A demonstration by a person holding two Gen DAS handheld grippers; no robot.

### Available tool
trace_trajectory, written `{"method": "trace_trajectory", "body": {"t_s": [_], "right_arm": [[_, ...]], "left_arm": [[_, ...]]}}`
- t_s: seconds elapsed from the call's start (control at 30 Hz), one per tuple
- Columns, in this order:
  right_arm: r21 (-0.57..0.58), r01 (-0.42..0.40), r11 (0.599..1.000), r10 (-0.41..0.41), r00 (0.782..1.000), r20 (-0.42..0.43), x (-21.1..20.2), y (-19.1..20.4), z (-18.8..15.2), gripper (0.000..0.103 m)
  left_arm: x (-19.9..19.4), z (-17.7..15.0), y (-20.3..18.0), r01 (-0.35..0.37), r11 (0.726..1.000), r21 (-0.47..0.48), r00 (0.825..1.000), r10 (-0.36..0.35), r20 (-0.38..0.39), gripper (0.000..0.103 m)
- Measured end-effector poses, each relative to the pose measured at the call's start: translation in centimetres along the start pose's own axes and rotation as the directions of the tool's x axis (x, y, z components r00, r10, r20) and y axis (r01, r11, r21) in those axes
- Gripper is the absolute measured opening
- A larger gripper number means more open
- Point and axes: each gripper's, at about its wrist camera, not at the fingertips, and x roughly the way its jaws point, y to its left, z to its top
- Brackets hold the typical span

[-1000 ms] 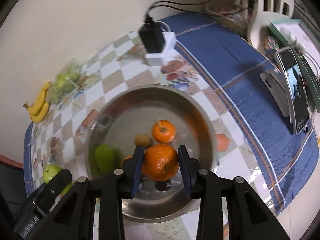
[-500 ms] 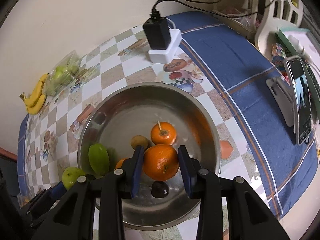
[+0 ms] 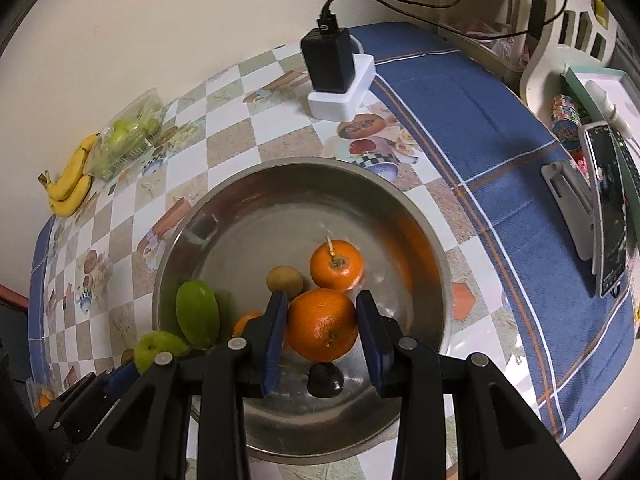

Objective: Organize fruits
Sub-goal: 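Lower both tools into the plate and open them to release the apple and orange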

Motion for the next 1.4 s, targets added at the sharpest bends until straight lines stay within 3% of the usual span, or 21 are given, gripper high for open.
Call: {"method": "trace_trajectory", "body": {"t_s": [0.7,1.1,1.23,1.4], "right_arm": [[-0.03,-0.009,0.999,0.009,1.0,0.004,1.3,0.9,0.1,0.038],[-0.042,-0.024,0.999,0.023,1.0,-0.005,1.5,1.1,0.1,0.039],[-0.047,-0.038,0.998,0.039,0.999,0.011,1.0,1.4,0.1,0.051],[-0.042,-0.053,0.998,0.055,0.997,0.047,-0.1,1.4,0.3,0.051]], "left_arm": [[2.4,-0.3,-0.7,-0.051,0.997,0.055,0.998,0.053,-0.027,0.045],[2.1,-0.2,-0.8,-0.048,0.997,0.056,0.999,0.048,-0.012,0.045],[1.9,-0.2,-0.7,-0.038,0.998,0.05,0.999,0.039,-0.012,0.045],[1.4,0.0,-0.9,-0.03,0.998,0.051,1.0,0.031,-0.002,0.051]]}}
